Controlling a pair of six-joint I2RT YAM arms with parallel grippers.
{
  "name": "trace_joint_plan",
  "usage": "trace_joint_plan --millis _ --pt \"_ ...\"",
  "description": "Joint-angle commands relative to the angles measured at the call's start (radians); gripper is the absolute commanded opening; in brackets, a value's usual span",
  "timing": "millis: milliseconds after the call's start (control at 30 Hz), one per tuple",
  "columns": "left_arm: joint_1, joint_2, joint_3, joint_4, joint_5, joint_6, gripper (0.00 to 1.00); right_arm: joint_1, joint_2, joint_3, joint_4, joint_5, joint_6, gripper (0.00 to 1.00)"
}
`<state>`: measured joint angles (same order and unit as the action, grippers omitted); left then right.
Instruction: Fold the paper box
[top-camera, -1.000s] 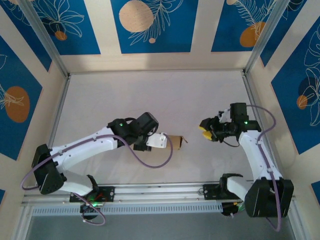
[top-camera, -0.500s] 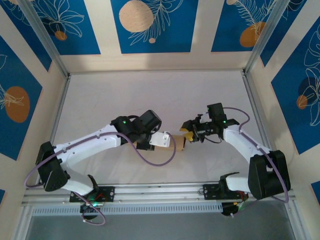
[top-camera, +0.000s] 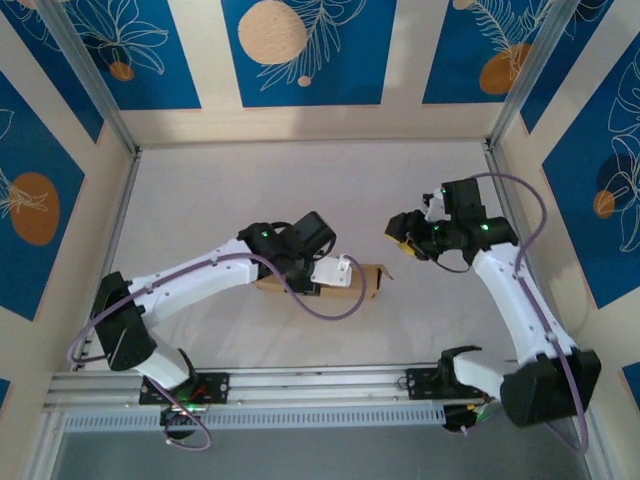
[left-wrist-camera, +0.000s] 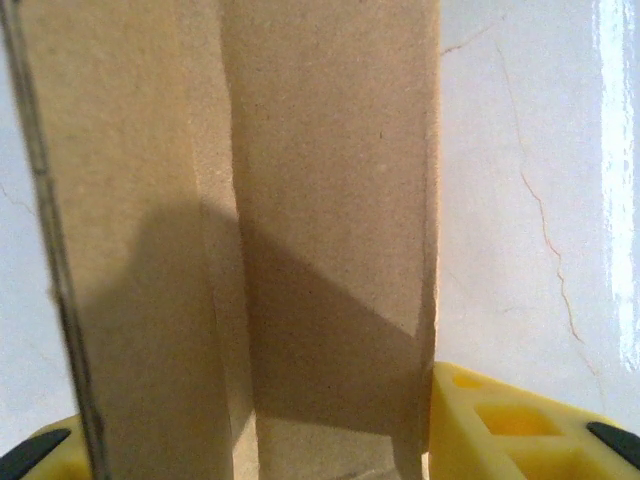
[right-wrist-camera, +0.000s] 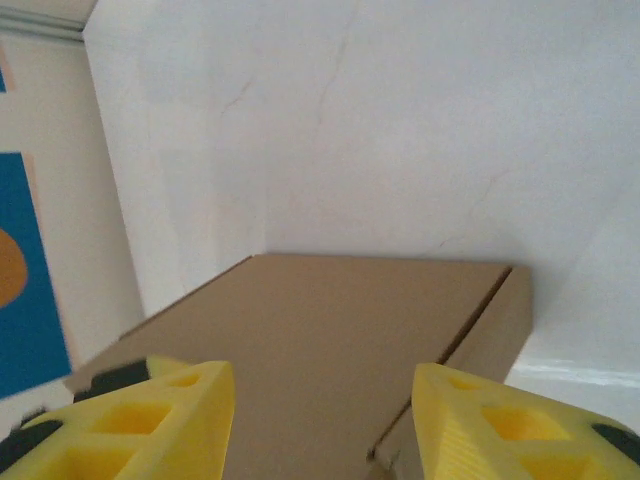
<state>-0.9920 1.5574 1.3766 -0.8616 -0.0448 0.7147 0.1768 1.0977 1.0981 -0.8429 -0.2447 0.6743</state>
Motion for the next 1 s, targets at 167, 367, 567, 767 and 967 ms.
trace_joint_plan --millis 167,367,567,767,967 --pt "0.024 0.052 0.05 -0.06 0.069 -0.025 0.46 0.249 -0.246 -0.018 -0.153 0.279 -0.637 0.31" --pt "0.03 0.058 0.05 -0.063 0.07 -0.015 0.46 0.27 -0.213 -0.011 -0.175 0.27 -0.76 0.34" --pt "0.035 0.053 0.049 -0.06 0.081 -0.015 0.46 0.291 -0.11 0.02 -0.235 0.244 -0.808 0.43" --pt "0.038 0.05 0.052 -0.059 0.085 -0.012 0.46 0.305 -0.05 0.017 -0.256 0.326 -0.835 0.4" --pt "0.04 0.05 0.055 -0.058 0.092 -0.015 0.46 0.308 -0.02 0.029 -0.246 0.308 -0.817 0.31"
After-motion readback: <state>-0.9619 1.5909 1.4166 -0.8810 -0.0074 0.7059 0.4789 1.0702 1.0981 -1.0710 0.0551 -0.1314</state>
